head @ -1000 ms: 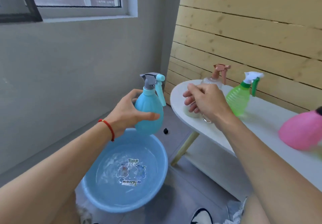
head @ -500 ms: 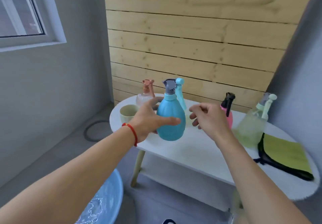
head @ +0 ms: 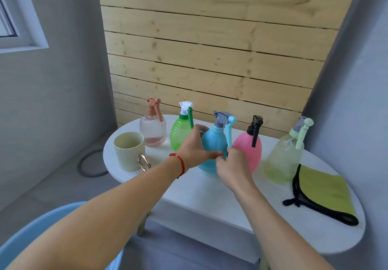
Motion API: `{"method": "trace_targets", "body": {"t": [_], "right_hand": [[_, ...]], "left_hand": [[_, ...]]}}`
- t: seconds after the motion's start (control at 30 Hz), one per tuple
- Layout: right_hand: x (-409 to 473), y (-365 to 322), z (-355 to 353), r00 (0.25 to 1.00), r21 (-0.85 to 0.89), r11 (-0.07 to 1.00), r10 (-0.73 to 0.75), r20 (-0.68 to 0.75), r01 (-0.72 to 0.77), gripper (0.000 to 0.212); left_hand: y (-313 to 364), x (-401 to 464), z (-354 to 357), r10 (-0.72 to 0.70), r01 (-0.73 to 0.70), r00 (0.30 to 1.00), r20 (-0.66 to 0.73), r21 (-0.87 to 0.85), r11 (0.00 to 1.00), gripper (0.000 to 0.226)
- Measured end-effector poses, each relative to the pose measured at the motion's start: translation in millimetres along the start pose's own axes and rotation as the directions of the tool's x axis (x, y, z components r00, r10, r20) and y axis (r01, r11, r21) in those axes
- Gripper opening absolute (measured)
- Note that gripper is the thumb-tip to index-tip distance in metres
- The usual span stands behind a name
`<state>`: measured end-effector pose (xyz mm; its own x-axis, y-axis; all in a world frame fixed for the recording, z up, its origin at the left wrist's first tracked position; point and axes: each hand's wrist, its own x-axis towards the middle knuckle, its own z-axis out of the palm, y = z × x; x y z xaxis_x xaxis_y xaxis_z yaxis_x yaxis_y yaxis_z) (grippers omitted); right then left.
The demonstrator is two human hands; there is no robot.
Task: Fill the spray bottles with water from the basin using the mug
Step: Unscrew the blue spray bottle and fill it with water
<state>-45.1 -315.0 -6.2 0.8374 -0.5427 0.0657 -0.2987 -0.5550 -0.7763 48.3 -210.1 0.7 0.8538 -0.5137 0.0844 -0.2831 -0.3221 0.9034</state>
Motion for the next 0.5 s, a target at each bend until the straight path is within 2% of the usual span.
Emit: {"method": "trace_targets", "body": {"t": [0.13,0.33,0.43,0.5], "right_hand": [[3,6,4,1.000,0.033,0.999,0.008,0.021,-0.008,0.027],[10,5,12,0.997,0.039,0.999,-0.033,0.067,0.030,0.066],[11,3,12,0.996,0.047,0.998,-0.044,0.073,0.040,0.068],[9,3,8,0.996,0.029,0.998,-0.052,0.075,0.050,0.061]], "left_hand": [[-14,7,5,0.027,-0.027,1.000,-0.011,0.019,0.999,0.080],[-17,18,12,0.065,-0.060,0.998,-0.025,0.139,0.988,0.088],[-12,23,17,0.048,-0.034,0.997,-0.054,0.232,0.972,0.089],[-12,29,20,0.038,-0.024,0.998,-0.052,0.248,0.968,0.088]]}}
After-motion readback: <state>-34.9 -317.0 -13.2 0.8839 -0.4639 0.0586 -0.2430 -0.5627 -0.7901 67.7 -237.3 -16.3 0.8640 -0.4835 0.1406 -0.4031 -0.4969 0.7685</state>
